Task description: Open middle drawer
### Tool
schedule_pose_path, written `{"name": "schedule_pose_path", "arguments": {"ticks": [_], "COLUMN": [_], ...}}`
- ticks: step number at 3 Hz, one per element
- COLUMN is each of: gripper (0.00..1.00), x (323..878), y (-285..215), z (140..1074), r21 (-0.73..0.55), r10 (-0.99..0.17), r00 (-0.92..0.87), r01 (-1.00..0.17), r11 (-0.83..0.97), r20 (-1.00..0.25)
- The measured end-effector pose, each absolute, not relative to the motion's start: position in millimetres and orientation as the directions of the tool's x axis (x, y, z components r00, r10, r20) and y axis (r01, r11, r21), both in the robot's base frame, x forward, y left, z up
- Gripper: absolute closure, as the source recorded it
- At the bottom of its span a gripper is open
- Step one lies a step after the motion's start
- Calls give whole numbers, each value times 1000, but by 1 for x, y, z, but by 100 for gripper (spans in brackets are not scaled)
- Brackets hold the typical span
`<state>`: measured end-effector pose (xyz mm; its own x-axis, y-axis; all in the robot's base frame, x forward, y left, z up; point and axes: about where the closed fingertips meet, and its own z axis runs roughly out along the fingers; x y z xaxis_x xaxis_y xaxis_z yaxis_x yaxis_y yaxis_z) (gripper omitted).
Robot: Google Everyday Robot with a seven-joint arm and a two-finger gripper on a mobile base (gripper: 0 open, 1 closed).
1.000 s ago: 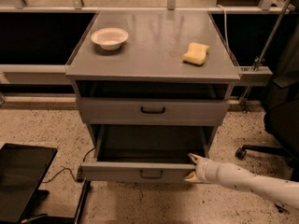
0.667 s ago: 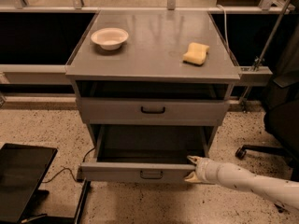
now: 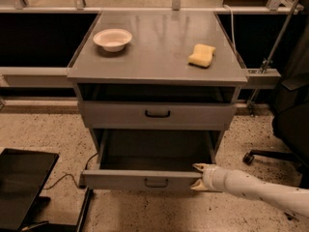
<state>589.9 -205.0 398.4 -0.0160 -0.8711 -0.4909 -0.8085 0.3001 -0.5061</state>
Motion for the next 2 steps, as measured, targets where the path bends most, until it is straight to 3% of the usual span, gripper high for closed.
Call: {"name": "schedule_pose_path", "arguments": {"ticks": [2], "gripper": [100], "x": [590], "y": [-208], "z": [402], "r21": [-505], "r10": [-871], "r00": [-32], "r01": [-804], "r11": [314], "r20": [-491]}}
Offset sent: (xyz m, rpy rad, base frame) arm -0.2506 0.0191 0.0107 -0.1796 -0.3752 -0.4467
